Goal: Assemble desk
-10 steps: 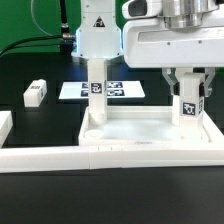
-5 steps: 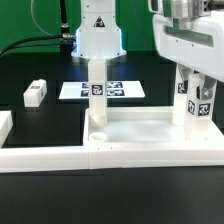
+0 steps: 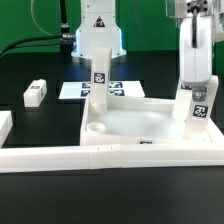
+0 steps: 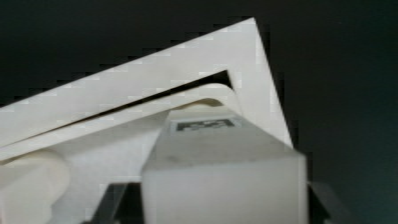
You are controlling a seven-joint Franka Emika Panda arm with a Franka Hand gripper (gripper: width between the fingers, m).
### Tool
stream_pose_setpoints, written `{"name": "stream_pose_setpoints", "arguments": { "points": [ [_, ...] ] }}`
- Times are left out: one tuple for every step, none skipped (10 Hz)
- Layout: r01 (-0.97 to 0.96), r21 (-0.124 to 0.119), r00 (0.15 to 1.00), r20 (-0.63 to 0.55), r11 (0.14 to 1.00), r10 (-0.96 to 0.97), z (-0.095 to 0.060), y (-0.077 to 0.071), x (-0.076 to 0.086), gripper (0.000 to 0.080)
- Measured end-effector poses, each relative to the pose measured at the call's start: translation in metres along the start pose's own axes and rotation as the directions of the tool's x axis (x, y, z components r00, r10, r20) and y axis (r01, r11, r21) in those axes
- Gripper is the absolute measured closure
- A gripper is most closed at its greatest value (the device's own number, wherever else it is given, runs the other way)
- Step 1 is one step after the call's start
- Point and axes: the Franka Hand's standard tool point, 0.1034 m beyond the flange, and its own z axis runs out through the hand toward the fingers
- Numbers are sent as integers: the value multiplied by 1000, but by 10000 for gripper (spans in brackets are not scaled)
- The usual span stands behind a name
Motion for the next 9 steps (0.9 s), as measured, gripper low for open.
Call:
{"name": "stream_pose_setpoints", "arguments": {
  "points": [
    [1, 1, 1000, -5, 1000, -1, 0, 0, 2, 506],
    [-6, 1, 1000, -5, 1000, 6, 0, 0, 3, 506],
    [-2, 2, 1000, -5, 1000, 2, 0, 0, 3, 506],
    [14, 0, 1000, -7, 1000, -14, 1, 1, 3, 400],
    [14, 2, 1000, -6, 1000, -14, 1, 0, 2, 261],
    [36, 15, 999, 5, 999, -36, -10, -3, 0, 185],
    [70, 35, 997, 23, 997, -71, -27, -10, -1, 185],
    [87, 61, 995, 43, 994, -90, -50, -17, 0, 157],
    [102, 86, 993, 57, 991, -107, -71, -24, 1, 152]
  ]
}}
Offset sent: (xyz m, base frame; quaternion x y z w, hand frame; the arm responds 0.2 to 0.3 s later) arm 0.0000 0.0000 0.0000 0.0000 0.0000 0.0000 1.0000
